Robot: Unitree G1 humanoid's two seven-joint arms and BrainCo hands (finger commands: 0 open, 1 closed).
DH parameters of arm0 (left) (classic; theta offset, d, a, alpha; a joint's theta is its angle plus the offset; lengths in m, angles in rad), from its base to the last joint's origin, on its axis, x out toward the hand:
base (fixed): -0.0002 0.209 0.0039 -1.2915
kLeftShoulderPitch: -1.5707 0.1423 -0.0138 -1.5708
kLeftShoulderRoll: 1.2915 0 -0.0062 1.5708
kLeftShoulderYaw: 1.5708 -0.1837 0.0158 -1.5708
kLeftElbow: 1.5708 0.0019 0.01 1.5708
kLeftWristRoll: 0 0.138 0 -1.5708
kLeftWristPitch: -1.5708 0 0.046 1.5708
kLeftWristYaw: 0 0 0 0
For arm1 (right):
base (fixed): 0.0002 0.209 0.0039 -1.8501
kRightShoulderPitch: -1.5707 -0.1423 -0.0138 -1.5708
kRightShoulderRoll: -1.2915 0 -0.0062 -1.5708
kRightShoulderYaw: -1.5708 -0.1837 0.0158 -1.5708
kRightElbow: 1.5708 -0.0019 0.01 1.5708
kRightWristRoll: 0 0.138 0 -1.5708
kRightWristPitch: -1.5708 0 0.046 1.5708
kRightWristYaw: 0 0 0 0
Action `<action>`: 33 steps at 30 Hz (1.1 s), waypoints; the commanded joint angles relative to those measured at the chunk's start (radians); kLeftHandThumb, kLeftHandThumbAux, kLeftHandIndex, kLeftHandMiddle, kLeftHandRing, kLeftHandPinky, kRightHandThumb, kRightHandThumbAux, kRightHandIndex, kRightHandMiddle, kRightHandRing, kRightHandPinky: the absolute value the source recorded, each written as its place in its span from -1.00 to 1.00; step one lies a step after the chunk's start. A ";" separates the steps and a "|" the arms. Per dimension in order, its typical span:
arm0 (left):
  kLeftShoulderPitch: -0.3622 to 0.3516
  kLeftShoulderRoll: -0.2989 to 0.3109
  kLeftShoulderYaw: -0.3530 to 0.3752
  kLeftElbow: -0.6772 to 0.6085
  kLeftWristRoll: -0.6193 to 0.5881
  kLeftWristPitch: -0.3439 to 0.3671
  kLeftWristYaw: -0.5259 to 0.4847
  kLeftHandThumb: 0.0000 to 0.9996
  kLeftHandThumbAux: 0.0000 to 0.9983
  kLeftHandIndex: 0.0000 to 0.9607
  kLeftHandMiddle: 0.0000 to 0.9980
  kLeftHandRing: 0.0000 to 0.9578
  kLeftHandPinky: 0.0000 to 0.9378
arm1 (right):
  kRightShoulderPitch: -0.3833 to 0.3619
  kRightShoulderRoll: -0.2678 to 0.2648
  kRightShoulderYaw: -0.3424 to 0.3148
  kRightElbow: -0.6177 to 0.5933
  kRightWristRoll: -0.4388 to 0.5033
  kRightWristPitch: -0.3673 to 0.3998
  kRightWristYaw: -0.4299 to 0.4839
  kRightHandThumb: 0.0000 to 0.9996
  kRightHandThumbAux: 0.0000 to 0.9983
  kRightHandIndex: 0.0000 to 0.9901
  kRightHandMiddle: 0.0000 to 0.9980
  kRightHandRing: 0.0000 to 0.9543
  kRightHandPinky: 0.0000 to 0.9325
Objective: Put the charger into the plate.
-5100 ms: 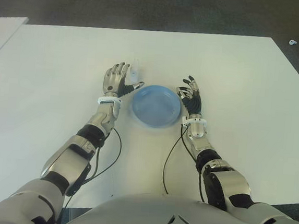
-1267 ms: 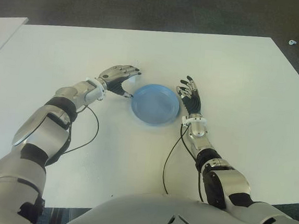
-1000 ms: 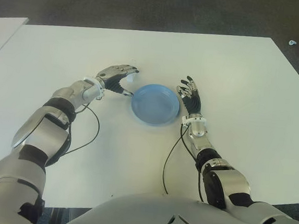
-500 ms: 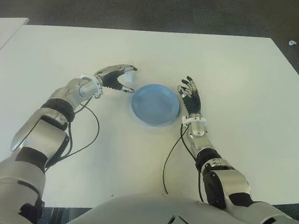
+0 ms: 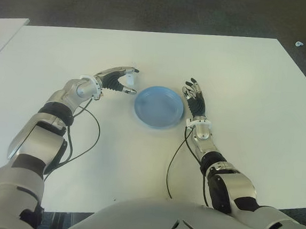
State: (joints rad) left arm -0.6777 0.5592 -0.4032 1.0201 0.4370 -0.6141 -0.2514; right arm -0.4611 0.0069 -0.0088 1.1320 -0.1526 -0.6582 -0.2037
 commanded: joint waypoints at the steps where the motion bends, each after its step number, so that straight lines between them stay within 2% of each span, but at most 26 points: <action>1: 0.068 0.006 -0.014 0.004 0.012 0.047 -0.083 -1.00 -0.09 -1.00 -1.00 -1.00 -0.95 | 0.119 0.004 -0.002 0.092 0.007 0.116 0.009 -1.00 -0.17 -1.00 -0.61 -0.46 -0.41; 16: 0.162 0.088 0.017 -0.192 -0.011 0.042 -0.150 -1.00 -0.09 -1.00 -1.00 -1.00 -0.91 | 0.117 0.000 0.003 0.091 0.001 0.120 0.005 -1.00 -0.19 -1.00 -0.60 -0.46 -0.42; 23: 0.230 0.180 0.032 -0.334 -0.005 0.015 -0.181 -1.00 -0.04 -1.00 -1.00 -1.00 -0.88 | 0.115 -0.001 0.003 0.090 0.001 0.124 0.004 -1.00 -0.19 -1.00 -0.61 -0.47 -0.47; 26: 0.248 0.196 0.037 -0.373 -0.006 0.023 -0.189 -1.00 -0.03 -1.00 -1.00 -1.00 -0.84 | 0.115 -0.002 0.003 0.090 0.001 0.124 0.004 -1.00 -0.19 -1.00 -0.61 -0.48 -0.48; 33: 0.373 0.293 0.080 -0.568 -0.036 0.013 -0.233 -1.00 -0.01 -1.00 -1.00 -0.99 -0.71 | 0.114 -0.003 0.004 0.087 -0.001 0.124 -0.003 -1.00 -0.20 -1.00 -0.62 -0.49 -0.45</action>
State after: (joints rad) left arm -0.3820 0.8198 -0.3189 0.4990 0.4014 -0.6070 -0.4242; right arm -0.4689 0.0008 -0.0057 1.1320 -0.1542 -0.6405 -0.2067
